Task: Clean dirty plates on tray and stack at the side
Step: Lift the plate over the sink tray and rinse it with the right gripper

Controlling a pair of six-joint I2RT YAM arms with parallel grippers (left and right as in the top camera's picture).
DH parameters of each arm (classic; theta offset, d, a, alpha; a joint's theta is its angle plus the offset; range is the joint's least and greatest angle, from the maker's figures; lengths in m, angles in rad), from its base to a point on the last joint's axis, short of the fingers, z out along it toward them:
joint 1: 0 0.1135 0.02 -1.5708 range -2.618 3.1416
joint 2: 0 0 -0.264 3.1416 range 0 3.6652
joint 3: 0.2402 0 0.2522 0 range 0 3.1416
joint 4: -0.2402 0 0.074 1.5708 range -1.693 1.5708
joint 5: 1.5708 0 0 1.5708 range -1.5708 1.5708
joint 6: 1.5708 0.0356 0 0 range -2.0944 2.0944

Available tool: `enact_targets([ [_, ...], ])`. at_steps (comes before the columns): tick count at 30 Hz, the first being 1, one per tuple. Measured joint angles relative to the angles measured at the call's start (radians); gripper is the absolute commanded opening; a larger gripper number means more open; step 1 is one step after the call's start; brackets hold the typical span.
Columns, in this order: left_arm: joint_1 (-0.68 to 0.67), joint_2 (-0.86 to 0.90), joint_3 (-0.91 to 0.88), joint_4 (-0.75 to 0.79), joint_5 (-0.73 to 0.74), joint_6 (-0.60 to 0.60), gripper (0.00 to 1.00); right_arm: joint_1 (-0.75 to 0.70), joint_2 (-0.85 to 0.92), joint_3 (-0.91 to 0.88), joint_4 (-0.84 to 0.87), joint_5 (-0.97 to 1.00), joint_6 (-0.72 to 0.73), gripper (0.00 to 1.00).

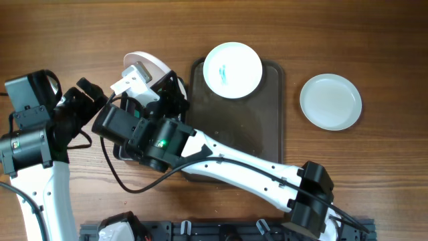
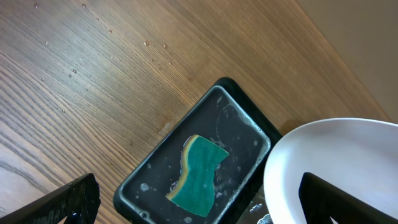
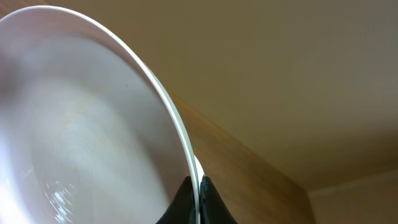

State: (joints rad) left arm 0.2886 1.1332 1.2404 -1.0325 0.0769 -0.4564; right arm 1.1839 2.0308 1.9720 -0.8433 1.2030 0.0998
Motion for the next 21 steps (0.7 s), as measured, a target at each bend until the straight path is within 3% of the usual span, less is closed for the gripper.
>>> enact_targets([
  [21,0.000,0.000,0.000,0.000,0.000,0.000,1.00,-0.006,0.000,0.000,0.043,-0.059,-0.053,0.04],
])
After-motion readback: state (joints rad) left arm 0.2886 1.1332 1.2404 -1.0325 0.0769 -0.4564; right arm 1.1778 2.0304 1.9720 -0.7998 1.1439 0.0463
